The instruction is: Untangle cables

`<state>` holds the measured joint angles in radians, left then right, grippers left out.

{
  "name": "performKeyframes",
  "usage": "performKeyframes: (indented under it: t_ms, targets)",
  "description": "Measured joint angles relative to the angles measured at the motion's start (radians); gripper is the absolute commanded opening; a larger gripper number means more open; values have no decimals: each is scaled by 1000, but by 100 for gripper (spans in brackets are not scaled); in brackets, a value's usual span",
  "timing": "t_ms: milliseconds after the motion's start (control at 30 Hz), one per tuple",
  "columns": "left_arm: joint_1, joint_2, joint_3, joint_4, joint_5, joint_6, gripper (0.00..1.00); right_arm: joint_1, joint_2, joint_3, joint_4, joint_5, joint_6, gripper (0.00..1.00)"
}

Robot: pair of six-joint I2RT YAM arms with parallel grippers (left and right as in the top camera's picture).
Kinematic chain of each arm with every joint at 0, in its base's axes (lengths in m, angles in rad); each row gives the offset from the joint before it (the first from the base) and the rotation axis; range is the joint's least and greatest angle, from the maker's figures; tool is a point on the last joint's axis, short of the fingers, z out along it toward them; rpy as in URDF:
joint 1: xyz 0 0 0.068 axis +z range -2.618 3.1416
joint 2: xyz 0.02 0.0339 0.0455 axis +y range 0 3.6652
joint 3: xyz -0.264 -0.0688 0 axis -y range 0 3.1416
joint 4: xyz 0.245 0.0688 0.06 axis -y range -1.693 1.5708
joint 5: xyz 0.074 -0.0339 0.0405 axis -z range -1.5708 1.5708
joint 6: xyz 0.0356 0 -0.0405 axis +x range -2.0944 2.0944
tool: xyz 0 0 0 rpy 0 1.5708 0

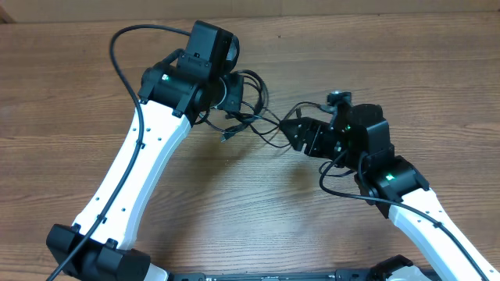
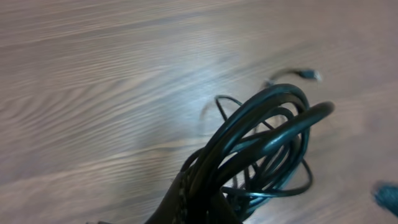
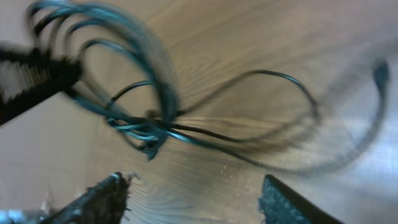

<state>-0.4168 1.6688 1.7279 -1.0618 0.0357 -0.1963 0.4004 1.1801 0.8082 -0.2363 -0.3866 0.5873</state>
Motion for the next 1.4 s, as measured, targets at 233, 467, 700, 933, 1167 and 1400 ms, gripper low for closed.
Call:
performKeyframes:
  t_ms: [233, 467, 700, 933, 1167, 1400]
  targets:
    - [0, 5, 0, -30, 204, 240, 4, 81, 98, 2, 16, -26, -304, 64]
    - [0, 6, 0, -12, 238, 295, 4, 114, 163, 2, -12, -40, -374, 4]
    - [0, 6, 0, -11, 52, 239, 4, -9, 84, 2, -42, -43, -162, 4]
    - [0, 6, 0, -5, -123, -27, 4, -119, -56, 2, -63, -40, -3, 25]
    - [0, 6, 0, -37, -126, -394, 4, -119, -32, 2, -98, -56, 130, 100]
    - [0, 6, 0, -37, -30, -632, 4, -119, -4, 2, -42, -125, 309, 98]
